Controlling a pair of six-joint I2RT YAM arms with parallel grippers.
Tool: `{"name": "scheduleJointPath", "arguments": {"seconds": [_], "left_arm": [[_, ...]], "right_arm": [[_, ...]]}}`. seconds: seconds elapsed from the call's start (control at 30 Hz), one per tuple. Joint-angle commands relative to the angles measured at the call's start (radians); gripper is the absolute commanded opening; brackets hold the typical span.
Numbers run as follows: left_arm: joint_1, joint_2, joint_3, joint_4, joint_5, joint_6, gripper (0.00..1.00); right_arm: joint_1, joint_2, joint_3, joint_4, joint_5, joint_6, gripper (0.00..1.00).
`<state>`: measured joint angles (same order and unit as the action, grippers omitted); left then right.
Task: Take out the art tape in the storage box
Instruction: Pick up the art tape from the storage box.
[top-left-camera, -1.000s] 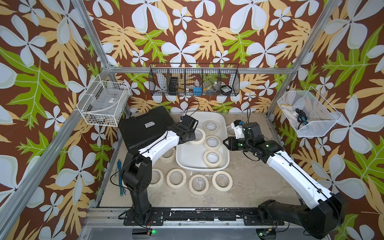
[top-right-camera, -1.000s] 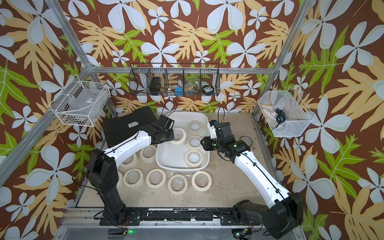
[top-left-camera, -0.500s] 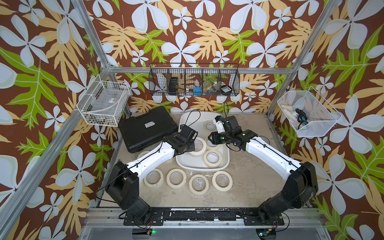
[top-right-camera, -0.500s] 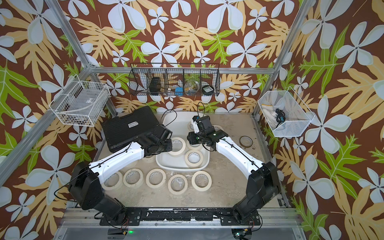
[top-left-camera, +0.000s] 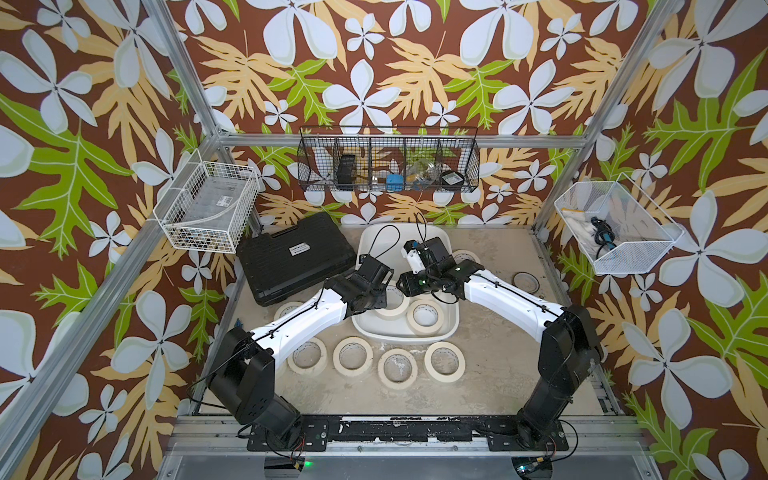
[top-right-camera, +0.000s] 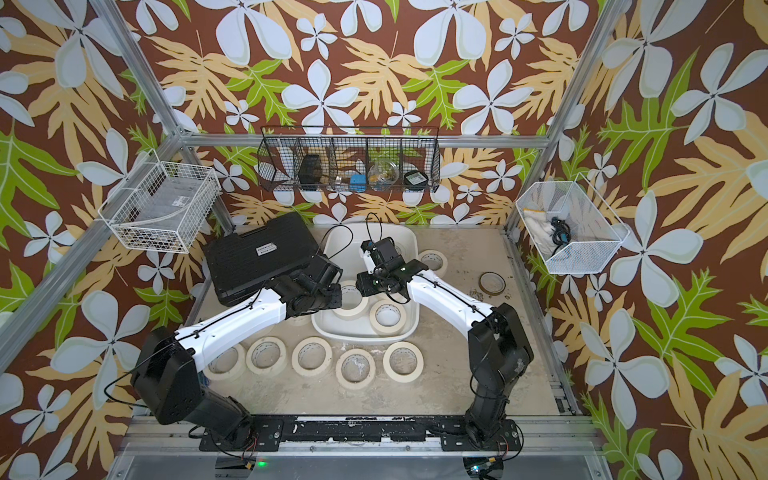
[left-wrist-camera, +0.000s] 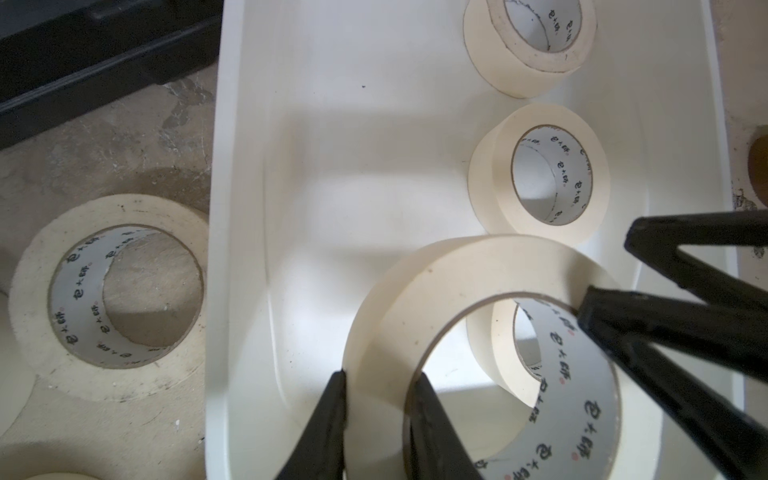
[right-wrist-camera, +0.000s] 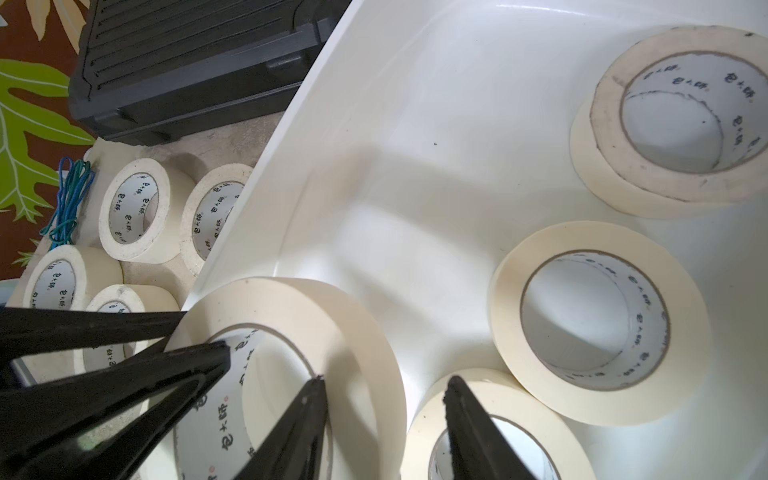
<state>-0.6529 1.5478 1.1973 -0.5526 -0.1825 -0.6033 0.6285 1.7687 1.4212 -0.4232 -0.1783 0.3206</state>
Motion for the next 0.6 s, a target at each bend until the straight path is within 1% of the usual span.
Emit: {"name": "scheduleJointPath", "arguments": {"seconds": [0.0, 0.13, 0.3, 0.4, 0.57], "left_arm": [[-0.001, 0.004, 0.002, 0.04, 0.026, 0.001, 0.22], [-0.001, 0.009, 0.003, 0.045, 0.029, -0.001, 0.21], [0.0, 0.019, -0.001, 0.039, 0.027, -0.005, 0.21], [0.0, 0.017, -0.002, 0.041, 0.035, -0.009, 0.21], [0.0, 0.003, 0.004, 0.036, 0.038, -0.007, 0.21]], "right_arm": [[0.01, 0.012, 0.008, 0.001, 0.011, -0.024, 0.5], [0.021, 0.021, 0.009, 0.002, 0.004, -0.036, 0.5], [0.029, -0.005, -0.014, 0.025, -0.019, -0.037, 0.5], [0.03, -0.016, -0.028, 0.038, -0.003, -0.04, 0.51], [0.031, 0.024, 0.007, -0.01, 0.048, -0.058, 0.5]]}}
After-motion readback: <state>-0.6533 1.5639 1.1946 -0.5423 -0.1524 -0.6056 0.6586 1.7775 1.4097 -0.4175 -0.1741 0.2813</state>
